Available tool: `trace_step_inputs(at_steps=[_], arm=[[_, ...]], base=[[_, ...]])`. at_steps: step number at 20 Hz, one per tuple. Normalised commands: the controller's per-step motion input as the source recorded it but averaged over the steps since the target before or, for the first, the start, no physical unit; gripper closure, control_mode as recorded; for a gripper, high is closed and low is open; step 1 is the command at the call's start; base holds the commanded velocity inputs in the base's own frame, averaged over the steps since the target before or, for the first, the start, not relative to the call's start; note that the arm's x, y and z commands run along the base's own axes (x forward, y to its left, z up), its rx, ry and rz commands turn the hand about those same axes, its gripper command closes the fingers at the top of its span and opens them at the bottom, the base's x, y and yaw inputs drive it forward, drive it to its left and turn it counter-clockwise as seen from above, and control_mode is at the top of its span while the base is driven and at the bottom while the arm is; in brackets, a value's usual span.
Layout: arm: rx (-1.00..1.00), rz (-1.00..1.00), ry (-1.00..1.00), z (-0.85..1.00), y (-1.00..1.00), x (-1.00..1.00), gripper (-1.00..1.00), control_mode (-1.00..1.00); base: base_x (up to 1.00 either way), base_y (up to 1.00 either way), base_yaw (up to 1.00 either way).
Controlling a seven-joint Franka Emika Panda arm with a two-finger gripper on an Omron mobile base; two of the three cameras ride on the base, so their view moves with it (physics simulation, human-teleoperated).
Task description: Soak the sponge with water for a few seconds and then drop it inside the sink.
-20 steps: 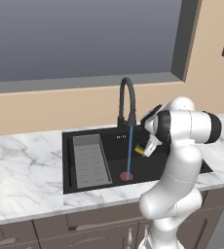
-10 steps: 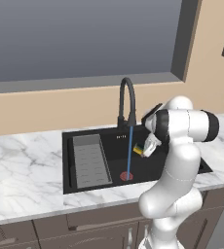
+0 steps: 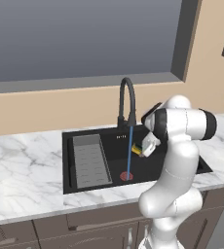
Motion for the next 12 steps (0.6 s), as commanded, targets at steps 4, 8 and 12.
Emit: trace_step_inputs(at_steps=[4, 8, 12], arm=[[0.03, 0.03, 0.0, 0.0, 0.05, 0.09, 1.0, -1.0], [0.01, 0.01, 0.0, 0.0, 0.02, 0.14, 1.0, -1.0], [0.0, 0.01, -0.01, -0.03, 0.01, 0.18, 1.0, -1.0]], base=[[0.0, 0.0, 0.0], [0.0, 0.0, 0.0], [0.0, 0.0, 0.0]])
